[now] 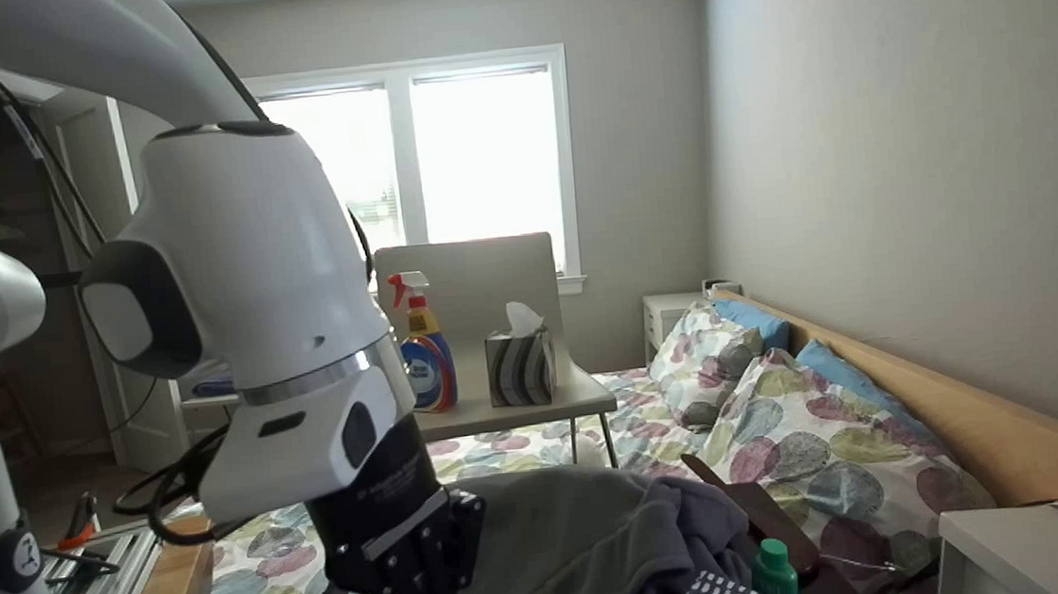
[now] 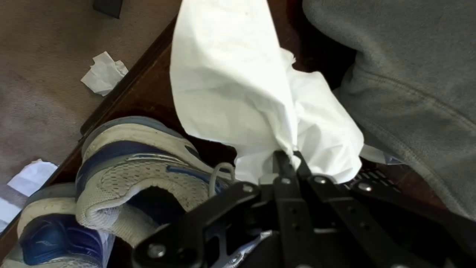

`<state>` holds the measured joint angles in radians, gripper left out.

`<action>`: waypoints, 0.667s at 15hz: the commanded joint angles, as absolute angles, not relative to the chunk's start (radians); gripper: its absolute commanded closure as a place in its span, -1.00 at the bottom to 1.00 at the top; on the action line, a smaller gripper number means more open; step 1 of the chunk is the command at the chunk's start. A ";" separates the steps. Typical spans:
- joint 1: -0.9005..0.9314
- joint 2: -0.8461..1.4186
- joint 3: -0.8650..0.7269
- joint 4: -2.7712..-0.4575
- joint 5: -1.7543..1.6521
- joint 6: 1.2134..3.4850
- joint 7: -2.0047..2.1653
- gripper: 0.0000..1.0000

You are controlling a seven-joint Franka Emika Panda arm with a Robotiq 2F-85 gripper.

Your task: Use the white napkin to wipe the nozzle on the spray bottle.

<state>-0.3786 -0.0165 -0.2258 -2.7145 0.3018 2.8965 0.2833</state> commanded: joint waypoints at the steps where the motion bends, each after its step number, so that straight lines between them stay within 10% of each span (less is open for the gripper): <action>1: -0.371 0.034 -0.231 -2.679 0.319 2.892 0.283 0.98; 10: -0.379 0.208 -0.206 -2.568 0.369 2.908 0.276 0.98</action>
